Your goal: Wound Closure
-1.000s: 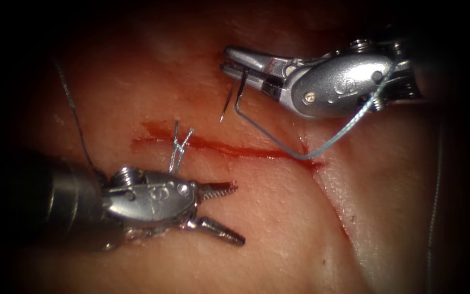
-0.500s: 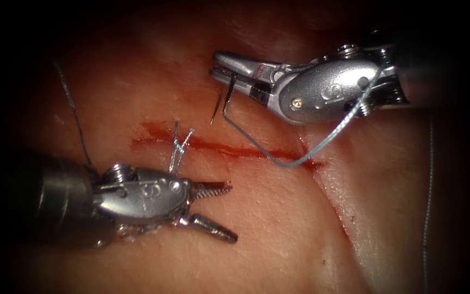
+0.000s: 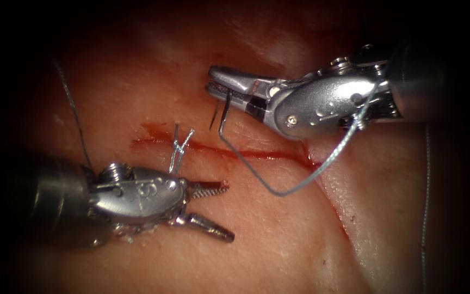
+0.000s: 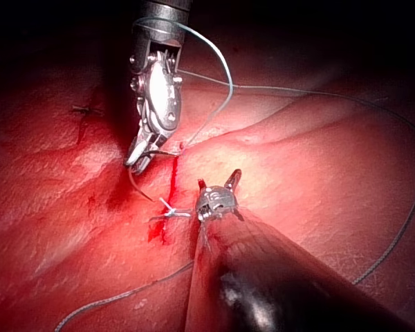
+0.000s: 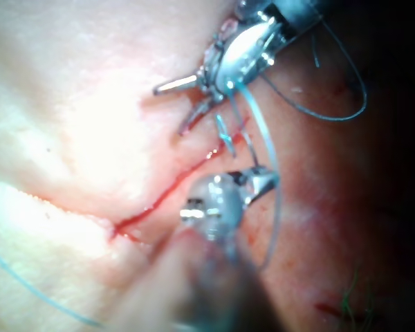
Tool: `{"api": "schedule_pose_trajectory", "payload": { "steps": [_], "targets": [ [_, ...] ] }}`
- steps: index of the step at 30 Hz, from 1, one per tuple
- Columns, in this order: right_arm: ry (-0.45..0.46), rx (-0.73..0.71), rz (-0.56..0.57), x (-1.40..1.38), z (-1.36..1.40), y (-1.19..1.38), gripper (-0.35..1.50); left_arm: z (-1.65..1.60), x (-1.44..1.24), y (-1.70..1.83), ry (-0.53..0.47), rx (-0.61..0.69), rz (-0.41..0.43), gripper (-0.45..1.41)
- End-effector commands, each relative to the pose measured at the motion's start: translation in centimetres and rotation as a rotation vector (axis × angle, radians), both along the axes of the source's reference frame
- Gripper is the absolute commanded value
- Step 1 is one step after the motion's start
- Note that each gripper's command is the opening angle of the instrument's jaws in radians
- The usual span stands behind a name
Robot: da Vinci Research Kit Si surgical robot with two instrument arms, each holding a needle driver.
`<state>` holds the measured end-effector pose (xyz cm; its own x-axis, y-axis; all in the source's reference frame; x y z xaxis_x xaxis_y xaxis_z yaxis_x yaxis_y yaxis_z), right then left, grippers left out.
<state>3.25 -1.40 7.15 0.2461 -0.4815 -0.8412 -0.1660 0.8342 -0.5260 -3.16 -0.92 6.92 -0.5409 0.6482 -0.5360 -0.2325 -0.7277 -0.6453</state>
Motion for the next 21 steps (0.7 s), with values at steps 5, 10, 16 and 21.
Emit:
{"api": "schedule_pose_trajectory", "payload": {
  "steps": [5, 10, 16, 21],
  "targets": [
    [-0.007, -0.006, -0.010, 0.08, 0.12, -0.10, -0.35, 0.08, -0.04, 0.00, 0.003, 0.015, -0.009, 0.24],
    [0.004, 0.008, -0.020, 0.09, 0.09, -0.09, -0.35, 0.17, -0.03, 0.05, 0.009, 0.040, -0.025, 0.14],
    [0.011, 0.032, -0.039, 0.12, 0.10, -0.10, -0.35, 0.35, 0.04, 0.12, 0.037, 0.030, -0.029, 0.15],
    [0.029, 0.054, -0.060, 0.13, 0.11, -0.10, -0.35, 0.46, 0.12, 0.15, 0.079, 0.025, -0.029, 0.15]
  ]
}}
